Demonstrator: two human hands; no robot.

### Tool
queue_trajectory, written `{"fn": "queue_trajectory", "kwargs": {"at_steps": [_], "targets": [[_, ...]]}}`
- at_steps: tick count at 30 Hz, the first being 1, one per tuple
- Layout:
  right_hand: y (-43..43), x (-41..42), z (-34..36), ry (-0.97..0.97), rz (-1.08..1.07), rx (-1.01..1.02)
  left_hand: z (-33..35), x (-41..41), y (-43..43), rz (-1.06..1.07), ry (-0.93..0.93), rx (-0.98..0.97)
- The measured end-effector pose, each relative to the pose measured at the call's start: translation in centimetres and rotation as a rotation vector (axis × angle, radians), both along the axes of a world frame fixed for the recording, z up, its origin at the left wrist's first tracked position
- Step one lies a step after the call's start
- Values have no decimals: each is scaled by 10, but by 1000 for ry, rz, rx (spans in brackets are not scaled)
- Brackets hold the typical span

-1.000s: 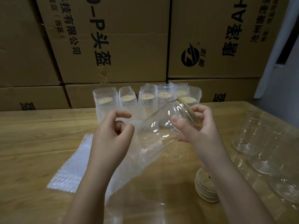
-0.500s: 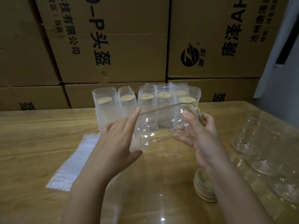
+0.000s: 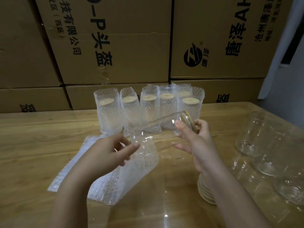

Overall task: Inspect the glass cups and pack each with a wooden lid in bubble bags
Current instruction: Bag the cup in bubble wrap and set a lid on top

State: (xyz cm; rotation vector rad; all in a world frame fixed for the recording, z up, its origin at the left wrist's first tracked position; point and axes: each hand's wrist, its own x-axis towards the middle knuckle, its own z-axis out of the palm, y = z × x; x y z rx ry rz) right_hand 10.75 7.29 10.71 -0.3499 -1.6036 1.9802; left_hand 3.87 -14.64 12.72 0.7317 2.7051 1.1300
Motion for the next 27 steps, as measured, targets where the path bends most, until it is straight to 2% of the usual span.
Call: {"fn": "queue_trajectory", "kwargs": {"at_steps": [3, 6, 11, 15, 22, 27], "targets": [[-2, -2, -4, 2, -7, 12, -7, -7, 6, 12, -110, 176], [-3, -6, -9, -13, -23, 29, -13, -9, 6, 60, -189, 204], [-2, -11, -19, -46, -32, 46, -17, -9, 9, 112, -222, -236], [-1, -8, -17, -80, -7, 78, -18, -9, 15, 167, -101, -325], [1, 10, 5, -111, 39, 466, -13, -2, 26, 276, -10, -87], [-5, 18, 12, -119, 70, 634, -8, 13, 42, 200, 209, 142]]}}
